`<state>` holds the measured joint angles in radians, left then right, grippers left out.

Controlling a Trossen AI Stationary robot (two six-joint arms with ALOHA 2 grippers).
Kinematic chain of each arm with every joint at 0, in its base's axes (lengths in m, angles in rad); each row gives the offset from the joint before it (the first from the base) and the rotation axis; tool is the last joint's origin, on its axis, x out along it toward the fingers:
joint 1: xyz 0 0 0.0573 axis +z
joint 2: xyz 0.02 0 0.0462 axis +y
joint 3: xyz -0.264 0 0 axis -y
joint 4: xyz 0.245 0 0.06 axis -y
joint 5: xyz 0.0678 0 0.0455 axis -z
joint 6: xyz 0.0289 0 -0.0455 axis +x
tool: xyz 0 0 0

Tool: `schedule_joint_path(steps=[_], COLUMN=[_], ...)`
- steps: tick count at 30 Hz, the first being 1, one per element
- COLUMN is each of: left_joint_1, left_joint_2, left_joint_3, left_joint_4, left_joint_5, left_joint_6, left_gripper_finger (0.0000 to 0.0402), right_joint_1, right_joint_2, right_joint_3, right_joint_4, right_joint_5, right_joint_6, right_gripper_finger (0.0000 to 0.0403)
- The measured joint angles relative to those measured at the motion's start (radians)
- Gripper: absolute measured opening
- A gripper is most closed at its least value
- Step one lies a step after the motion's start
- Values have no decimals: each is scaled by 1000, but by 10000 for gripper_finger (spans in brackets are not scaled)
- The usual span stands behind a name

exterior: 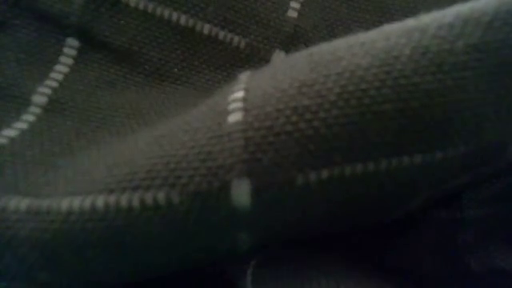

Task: Sort towels by color in basket
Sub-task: Put the light gray towel into the orange bin

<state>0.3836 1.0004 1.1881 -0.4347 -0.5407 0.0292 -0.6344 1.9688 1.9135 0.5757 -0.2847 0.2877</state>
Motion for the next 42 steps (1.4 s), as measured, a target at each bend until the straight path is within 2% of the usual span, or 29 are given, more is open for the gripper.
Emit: schedule_joint_path(steps=[8,10,12,18,20,23,26,29,34,36,42], left_joint_1=[0,0,0,0,0,4,10,10,13,13,13], left_joint_2=[0,0,0,0,0,0,0,0,0,0,0], left_joint_3=[0,0,0,0,0,0,0,0,0,0,0], left_joint_4=[-3,-3,-4,-4,-4,-3,-3,-14,-33,-32,-34], left_joint_5=[-39,-49,-53,-56,-70,-90,-95,-97,-97,-98,-97], left_joint_6=[-20,-29,-38,-52,-52,-38,-16,-12,-14,-14,-25], left_gripper_finger=[196,196,196,196,196,196,196,196,196,196,196], right_joint_1=[58,69,73,68,71,81,87,74,44,35,47], right_joint_2=[-7,-11,-17,15,57,113,142,143,122,119,154], right_joint_3=[0,0,0,0,-1,-3,-3,-3,11,15,14], right_joint_4=[-405,-486,-532,-467,-452,-498,-651,-872,-1233,-1265,-1243], right_joint_5=[-273,-311,-311,-213,-218,-284,-313,-303,-190,-152,-129], right_joint_6=[-33,-95,-144,-219,-183,-112,-100,-200,-395,-431,-471], right_gripper_finger=[17,17,17,17,17,17,17,17,17,17,17])
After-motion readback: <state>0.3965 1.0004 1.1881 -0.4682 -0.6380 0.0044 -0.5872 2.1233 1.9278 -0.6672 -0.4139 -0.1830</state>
